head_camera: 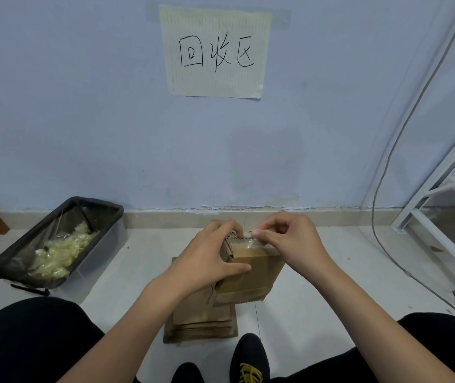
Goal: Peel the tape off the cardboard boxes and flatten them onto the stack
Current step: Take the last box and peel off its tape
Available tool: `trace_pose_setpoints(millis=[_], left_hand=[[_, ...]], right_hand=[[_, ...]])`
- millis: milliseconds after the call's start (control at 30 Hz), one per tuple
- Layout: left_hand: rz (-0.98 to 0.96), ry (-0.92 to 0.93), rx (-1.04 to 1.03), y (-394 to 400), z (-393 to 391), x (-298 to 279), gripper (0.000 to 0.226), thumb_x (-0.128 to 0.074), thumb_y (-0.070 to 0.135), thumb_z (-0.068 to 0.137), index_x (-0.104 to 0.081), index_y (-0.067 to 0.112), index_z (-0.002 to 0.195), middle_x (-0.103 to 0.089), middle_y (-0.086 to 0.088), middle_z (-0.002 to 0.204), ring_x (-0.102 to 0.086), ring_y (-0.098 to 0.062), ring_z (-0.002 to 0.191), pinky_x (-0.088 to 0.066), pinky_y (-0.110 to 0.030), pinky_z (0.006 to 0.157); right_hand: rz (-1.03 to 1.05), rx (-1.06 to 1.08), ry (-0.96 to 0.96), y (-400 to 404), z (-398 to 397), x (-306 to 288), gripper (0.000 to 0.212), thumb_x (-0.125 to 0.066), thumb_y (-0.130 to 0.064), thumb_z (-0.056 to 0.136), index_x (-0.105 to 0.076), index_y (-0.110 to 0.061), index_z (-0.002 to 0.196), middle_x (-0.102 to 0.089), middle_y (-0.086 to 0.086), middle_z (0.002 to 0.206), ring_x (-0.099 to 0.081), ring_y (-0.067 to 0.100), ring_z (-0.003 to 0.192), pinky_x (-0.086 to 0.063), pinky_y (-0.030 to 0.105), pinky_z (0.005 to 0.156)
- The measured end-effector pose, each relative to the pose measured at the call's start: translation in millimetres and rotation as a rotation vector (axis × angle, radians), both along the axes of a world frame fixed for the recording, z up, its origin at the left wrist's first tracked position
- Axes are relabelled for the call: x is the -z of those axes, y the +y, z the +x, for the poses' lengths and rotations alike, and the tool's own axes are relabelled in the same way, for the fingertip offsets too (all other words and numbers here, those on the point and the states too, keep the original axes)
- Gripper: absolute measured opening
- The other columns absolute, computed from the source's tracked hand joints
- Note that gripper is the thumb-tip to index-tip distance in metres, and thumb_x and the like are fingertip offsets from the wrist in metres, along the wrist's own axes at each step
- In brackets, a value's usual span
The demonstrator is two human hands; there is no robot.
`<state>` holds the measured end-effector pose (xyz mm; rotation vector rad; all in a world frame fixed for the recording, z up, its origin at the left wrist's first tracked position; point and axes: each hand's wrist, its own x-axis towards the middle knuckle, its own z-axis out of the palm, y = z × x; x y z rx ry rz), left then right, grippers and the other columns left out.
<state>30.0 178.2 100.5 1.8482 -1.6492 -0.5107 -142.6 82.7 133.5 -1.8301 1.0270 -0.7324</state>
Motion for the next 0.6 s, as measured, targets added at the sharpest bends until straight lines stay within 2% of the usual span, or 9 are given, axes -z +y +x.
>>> trace_pose_setpoints(millis=[100, 167, 200, 300, 400, 433, 500, 567, 600], left_hand=[[0.008, -0.016, 0.016, 0.7, 0.6, 0.4, 0.048, -0.082, 0.055, 0.073, -0.050, 0.047, 0.109, -0.046, 0.023, 0.121, -0.047, 0.006, 0.100, -0.041, -0.020, 0.076], [0.009, -0.014, 0.026, 1.5, 1.1, -0.1, 0.047, -0.082, 0.055, 0.073, -0.052, 0.047, 0.109, -0.046, 0.024, 0.122, -0.046, 0.011, 0.100, -0.040, -0.018, 0.075], [0.008, -0.014, 0.030, 1.8, 1.3, -0.5, 0.047, -0.082, 0.054, 0.073, -0.052, 0.047, 0.109, -0.047, 0.024, 0.122, -0.046, 0.011, 0.101, -0.040, -0.017, 0.076], [0.012, -0.015, 0.037, 2.4, 2.1, -1.0, 0.046, -0.082, 0.054, 0.073, -0.054, 0.047, 0.109, -0.047, 0.023, 0.123, -0.048, 0.005, 0.101, -0.040, -0.016, 0.079], [0.026, -0.022, 0.041, 2.8, 1.6, -1.7, 0.046, -0.081, 0.055, 0.073, -0.053, 0.050, 0.109, -0.047, 0.023, 0.127, -0.049, -0.002, 0.107, -0.043, -0.021, 0.086], [0.028, -0.024, 0.040, 2.7, 1.7, -1.9, 0.047, -0.081, 0.056, 0.073, -0.053, 0.050, 0.110, -0.047, 0.023, 0.127, -0.050, -0.002, 0.108, -0.045, -0.023, 0.087], [0.028, -0.032, 0.036, 2.3, 2.1, -2.7, 0.048, -0.080, 0.057, 0.073, -0.052, 0.049, 0.111, -0.046, 0.024, 0.127, -0.050, -0.003, 0.109, -0.046, -0.025, 0.089], [0.029, -0.042, 0.034, 2.0, 3.3, -2.7, 0.047, -0.081, 0.056, 0.074, -0.051, 0.049, 0.110, -0.045, 0.023, 0.128, -0.049, -0.003, 0.110, -0.046, -0.026, 0.090], [0.030, -0.046, 0.030, 2.0, 3.9, -2.5, 0.047, -0.081, 0.056, 0.074, -0.051, 0.049, 0.109, -0.045, 0.023, 0.128, -0.048, -0.003, 0.110, -0.045, -0.025, 0.090]], right_hand=[[-0.043, -0.026, 0.012, -1.7, 0.2, 1.2, 0.009, -0.082, -0.023, 0.080, -0.077, -0.028, 0.084, -0.062, 0.008, 0.072, -0.051, 0.012, 0.064, -0.044, 0.026, 0.066], [-0.010, -0.075, -0.016, -1.6, 1.5, 2.2, 0.024, -0.081, -0.020, 0.082, -0.076, -0.031, 0.102, -0.055, -0.002, 0.069, -0.049, 0.008, 0.064, -0.046, 0.023, 0.068], [0.014, -0.074, -0.025, -1.5, 2.5, 2.6, 0.024, -0.081, -0.020, 0.082, -0.076, -0.029, 0.103, -0.055, -0.005, 0.067, -0.051, 0.008, 0.064, -0.049, 0.025, 0.070], [0.072, -0.060, -0.032, -0.5, 3.4, 1.8, 0.006, -0.081, -0.024, 0.081, -0.079, -0.018, 0.082, -0.070, 0.002, 0.067, -0.065, 0.016, 0.066, -0.052, 0.033, 0.073], [0.148, -0.065, -0.111, 0.7, 1.0, 0.5, 0.015, -0.081, -0.021, 0.081, -0.079, -0.008, 0.075, -0.069, 0.014, 0.076, -0.070, 0.016, 0.074, -0.051, 0.025, 0.075], [0.174, -0.064, -0.131, 1.7, -0.1, -1.4, 0.018, -0.081, -0.022, 0.081, -0.079, -0.005, 0.075, -0.065, 0.018, 0.083, -0.068, 0.017, 0.076, -0.049, 0.023, 0.075], [0.224, -0.094, -0.139, 2.3, -1.0, -2.6, 0.034, -0.077, -0.036, 0.082, -0.078, -0.002, 0.078, -0.063, 0.019, 0.092, -0.065, 0.022, 0.085, -0.045, 0.023, 0.080], [0.312, -0.143, -0.163, 2.4, 0.4, -2.5, 0.048, -0.068, -0.049, 0.084, -0.079, -0.003, 0.088, -0.074, 0.008, 0.093, -0.070, 0.011, 0.095, -0.049, 0.023, 0.091], [0.361, -0.158, -0.188, 3.1, 1.5, -3.5, 0.046, -0.065, -0.047, 0.089, -0.078, -0.003, 0.093, -0.076, 0.003, 0.098, -0.071, 0.010, 0.102, -0.050, 0.024, 0.095]])
